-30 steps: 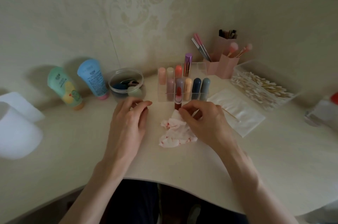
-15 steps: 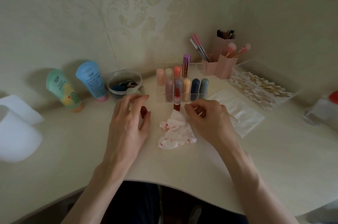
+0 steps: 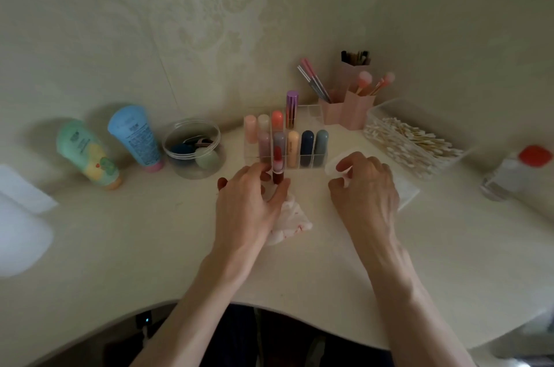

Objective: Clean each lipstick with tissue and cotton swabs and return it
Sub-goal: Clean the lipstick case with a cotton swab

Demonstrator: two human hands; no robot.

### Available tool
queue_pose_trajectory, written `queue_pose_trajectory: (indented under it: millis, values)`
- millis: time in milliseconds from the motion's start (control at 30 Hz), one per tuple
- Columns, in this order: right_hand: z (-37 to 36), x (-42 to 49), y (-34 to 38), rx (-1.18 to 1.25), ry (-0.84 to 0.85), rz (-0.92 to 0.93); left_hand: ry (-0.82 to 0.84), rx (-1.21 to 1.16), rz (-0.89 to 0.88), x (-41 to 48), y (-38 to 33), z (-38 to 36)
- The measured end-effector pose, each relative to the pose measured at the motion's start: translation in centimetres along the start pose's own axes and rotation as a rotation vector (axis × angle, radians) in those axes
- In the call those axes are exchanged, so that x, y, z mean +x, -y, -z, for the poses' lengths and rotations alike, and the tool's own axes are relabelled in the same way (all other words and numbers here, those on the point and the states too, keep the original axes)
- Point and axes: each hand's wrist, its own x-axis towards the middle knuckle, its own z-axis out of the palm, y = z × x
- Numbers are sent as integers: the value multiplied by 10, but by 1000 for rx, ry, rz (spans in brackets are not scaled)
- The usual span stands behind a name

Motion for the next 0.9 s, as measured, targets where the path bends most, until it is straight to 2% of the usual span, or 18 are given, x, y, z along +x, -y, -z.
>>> queue_pose_trajectory:
  millis: [333,533,667,800,900]
  values:
    - [4,1,-8,-167,-19,-50,44,13,17,10,1,-9]
    - [3,4,-10,-210,-9,-89,-38,-126,4,7,-5,4]
    - [2,3,-12,-186,-23,-49,-37,-229,-42,1,-5,24]
    - [2,2,-6,-2,-57,50,131,-401,-75,-3,3,35]
    - [4,1,3,390,27,81,261,-618,26,-5,7,39]
